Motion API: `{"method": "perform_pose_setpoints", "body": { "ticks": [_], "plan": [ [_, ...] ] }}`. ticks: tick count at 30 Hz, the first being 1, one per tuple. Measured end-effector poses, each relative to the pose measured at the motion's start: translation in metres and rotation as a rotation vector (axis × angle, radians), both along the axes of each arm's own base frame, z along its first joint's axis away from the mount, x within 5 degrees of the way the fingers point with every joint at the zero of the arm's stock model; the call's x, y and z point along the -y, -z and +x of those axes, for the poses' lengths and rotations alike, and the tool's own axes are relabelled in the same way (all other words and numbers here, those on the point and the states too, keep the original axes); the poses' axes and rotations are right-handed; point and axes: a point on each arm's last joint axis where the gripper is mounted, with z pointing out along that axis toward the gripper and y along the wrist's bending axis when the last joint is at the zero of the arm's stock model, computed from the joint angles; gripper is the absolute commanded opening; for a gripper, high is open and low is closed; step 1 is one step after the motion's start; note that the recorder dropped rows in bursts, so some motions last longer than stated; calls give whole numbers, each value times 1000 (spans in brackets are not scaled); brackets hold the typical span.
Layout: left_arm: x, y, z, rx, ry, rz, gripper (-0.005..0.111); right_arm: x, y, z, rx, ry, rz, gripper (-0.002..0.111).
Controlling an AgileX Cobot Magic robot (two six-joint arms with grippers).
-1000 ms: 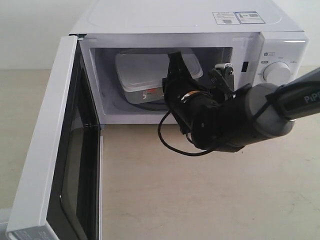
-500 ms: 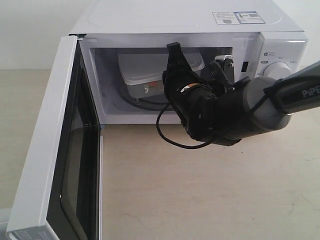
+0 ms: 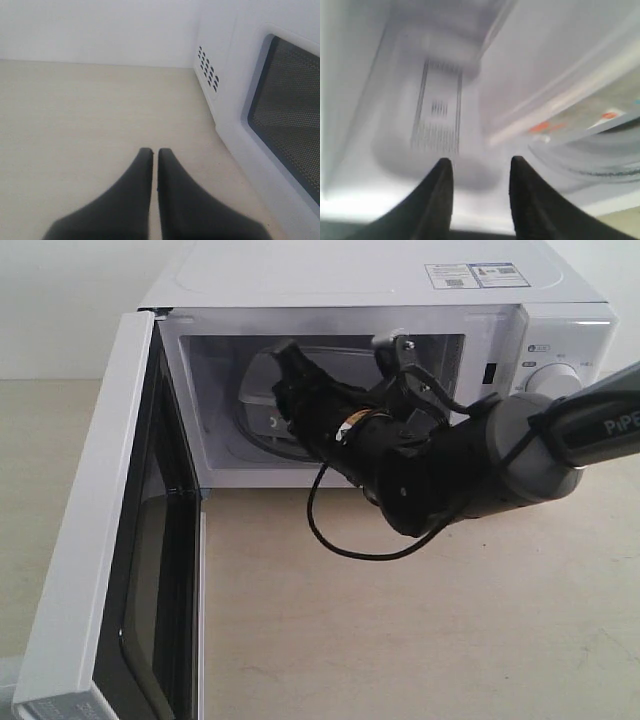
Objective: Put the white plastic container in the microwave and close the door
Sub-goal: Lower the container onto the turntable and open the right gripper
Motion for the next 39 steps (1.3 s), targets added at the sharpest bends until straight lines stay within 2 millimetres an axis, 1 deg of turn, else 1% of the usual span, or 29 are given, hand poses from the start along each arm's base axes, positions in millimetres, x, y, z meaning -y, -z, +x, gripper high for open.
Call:
{"method": "perform_pose_setpoints", "body": {
  "ticks": [1, 3, 4, 7, 10, 11, 12, 15, 18, 22, 25, 28, 31, 33, 36, 37, 39],
  "plan": [
    [0, 0, 0, 0, 0, 0, 4, -2, 1, -1, 29, -43, -61, 19],
    [0, 0, 0, 0, 0, 0, 4, -4, 3, -4, 78, -107, -184, 2],
    [0, 0, 0, 0, 0, 0, 4, -4, 5, -4, 109, -138, -257, 0],
    [0, 0, 0, 0, 0, 0, 4, -4, 7, -5, 218, -199, -456, 0],
    [0, 0, 0, 0, 0, 0, 4, 2, 8, -1, 283, -175, -622, 0],
    [0, 0, 0, 0, 0, 0, 4, 3, 10, -1, 282, -168, -638, 0],
    [0, 0, 0, 0, 0, 0, 4, 4, 17, 1, 276, -160, -667, 0],
    [0, 0, 0, 0, 0, 0, 4, 4, 30, 3, 276, -148, -692, 0],
    [0, 0, 0, 0, 0, 0, 4, 8, 39, 8, 265, -75, -719, 0],
    [0, 0, 0, 0, 0, 0, 4, 5, 36, 23, 286, -30, -735, 0],
    [0, 0, 0, 0, 0, 0, 4, 10, 33, 36, 290, -5, -739, 0],
    [0, 0, 0, 0, 0, 0, 4, 12, 31, 40, 292, 2, -746, 0],
    [0, 0, 0, 0, 0, 0, 4, 10, 34, 37, 264, -30, -751, 0],
    [0, 0, 0, 0, 0, 0, 4, 6, 32, 31, 259, -49, -749, 0],
    [0, 0, 0, 0, 0, 0, 4, 3, 25, 12, 259, -54, -733, 0],
    [0, 0, 0, 0, 0, 0, 4, 2, 19, 6, 265, -53, -720, 0],
    [0, 0, 0, 0, 0, 0, 4, 6, 12, -10, 256, -61, -722, 0]
  ]
}}
